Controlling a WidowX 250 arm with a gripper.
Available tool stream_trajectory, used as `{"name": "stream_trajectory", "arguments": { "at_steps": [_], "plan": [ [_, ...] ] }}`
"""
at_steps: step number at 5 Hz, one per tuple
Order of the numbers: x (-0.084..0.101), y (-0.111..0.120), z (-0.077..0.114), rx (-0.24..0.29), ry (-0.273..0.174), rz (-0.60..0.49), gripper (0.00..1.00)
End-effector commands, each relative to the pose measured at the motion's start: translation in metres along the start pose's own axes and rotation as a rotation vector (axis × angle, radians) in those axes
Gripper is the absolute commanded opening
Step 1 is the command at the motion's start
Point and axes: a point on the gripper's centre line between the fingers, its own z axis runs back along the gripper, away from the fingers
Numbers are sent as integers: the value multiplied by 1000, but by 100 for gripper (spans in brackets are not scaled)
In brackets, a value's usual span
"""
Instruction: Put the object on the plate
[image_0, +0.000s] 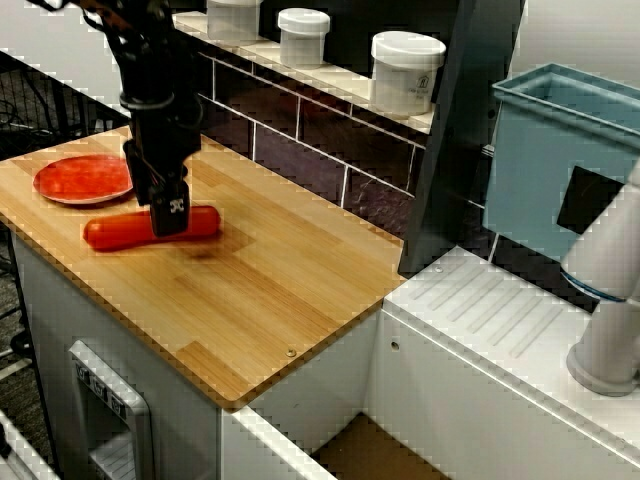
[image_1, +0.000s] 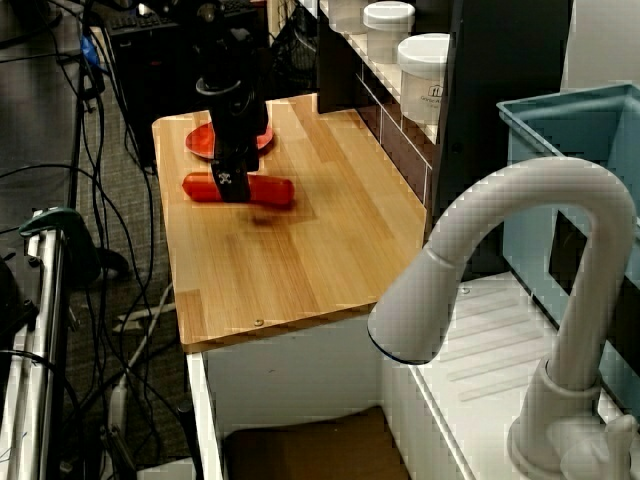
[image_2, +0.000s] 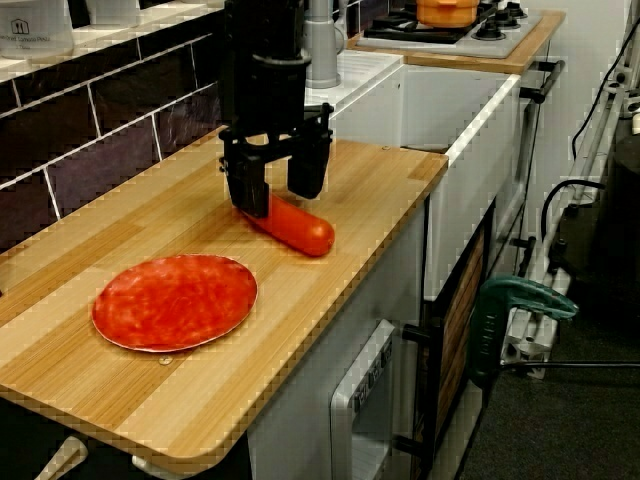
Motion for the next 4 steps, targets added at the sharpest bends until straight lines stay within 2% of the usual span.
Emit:
{"name": "stream_trajectory", "arguments": {
  "at_steps": [1, 2, 3, 4],
  "plan": [
    [1, 4, -11, 42, 2, 9, 100],
    [-2, 3, -10, 55, 4, 33, 0],
    [-3, 0, -3, 52, 7, 29, 0],
    [-2, 2, 13, 47, -6, 30, 0]
  ]
}}
